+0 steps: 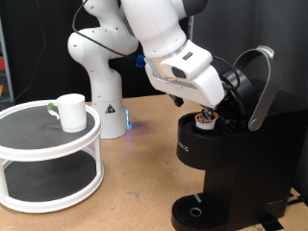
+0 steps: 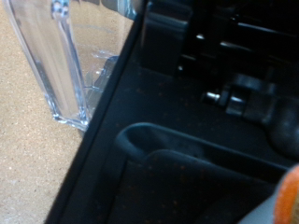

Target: Make a cup of coffee with the keurig machine

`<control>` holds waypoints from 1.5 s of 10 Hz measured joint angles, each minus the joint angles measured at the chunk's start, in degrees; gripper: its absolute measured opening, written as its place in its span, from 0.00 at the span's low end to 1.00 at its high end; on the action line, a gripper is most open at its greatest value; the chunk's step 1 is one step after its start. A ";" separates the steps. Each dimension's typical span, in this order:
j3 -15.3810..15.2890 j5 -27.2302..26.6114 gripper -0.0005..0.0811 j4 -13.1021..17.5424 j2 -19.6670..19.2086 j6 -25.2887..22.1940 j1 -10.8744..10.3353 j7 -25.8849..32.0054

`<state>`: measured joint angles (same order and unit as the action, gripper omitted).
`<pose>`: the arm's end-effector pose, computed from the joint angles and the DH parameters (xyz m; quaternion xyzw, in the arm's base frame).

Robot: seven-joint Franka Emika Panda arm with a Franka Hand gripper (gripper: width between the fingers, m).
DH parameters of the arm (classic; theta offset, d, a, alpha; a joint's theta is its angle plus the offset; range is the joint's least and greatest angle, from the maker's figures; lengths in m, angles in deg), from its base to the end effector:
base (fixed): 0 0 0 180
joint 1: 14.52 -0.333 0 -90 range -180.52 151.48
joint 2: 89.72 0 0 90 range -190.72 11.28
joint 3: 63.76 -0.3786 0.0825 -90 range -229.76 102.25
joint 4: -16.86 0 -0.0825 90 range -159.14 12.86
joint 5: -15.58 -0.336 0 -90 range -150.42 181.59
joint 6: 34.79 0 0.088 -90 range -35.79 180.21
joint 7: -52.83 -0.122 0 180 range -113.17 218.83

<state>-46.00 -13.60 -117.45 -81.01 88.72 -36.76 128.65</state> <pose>0.4308 0.0549 0.4695 -0.8271 -0.5126 -0.1135 0.2007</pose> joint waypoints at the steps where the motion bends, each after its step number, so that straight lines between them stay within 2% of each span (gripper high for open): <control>1: -0.12 0.00 0.99 -0.17 0.00 0.21 0.00 0.00; 4: -0.53 0.23 0.99 -0.75 -0.04 0.90 0.00 -0.65; 9: -2.20 0.58 0.99 -1.94 -1.55 4.81 -0.02 -1.59; 15: -2.11 -0.70 0.99 -2.01 -1.55 4.96 -0.02 -0.83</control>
<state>-48.11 -14.30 -119.47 -82.56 93.68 -36.78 127.82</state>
